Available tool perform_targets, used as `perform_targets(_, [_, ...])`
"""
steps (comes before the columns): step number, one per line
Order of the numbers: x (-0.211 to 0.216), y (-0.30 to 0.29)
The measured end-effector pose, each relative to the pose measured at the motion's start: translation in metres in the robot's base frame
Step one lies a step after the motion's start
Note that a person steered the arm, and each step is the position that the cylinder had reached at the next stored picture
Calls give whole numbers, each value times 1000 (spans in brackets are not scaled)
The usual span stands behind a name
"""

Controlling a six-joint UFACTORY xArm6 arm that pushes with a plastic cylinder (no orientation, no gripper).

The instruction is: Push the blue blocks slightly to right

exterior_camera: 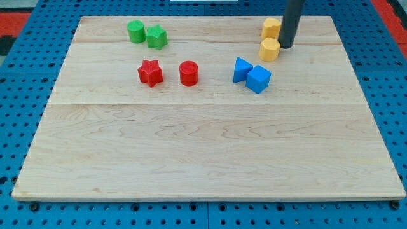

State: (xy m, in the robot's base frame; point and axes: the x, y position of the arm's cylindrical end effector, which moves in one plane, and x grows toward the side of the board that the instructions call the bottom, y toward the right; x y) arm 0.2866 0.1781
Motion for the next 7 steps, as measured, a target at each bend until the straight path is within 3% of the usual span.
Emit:
perform_targets(1, [39, 45])
perform_targets(2, [109, 21])
perform_targets(3, [151, -78])
perform_targets(4, [198, -129])
perform_targets(5, [149, -166])
perform_targets(6, [97, -147])
perform_targets(7, [86, -165])
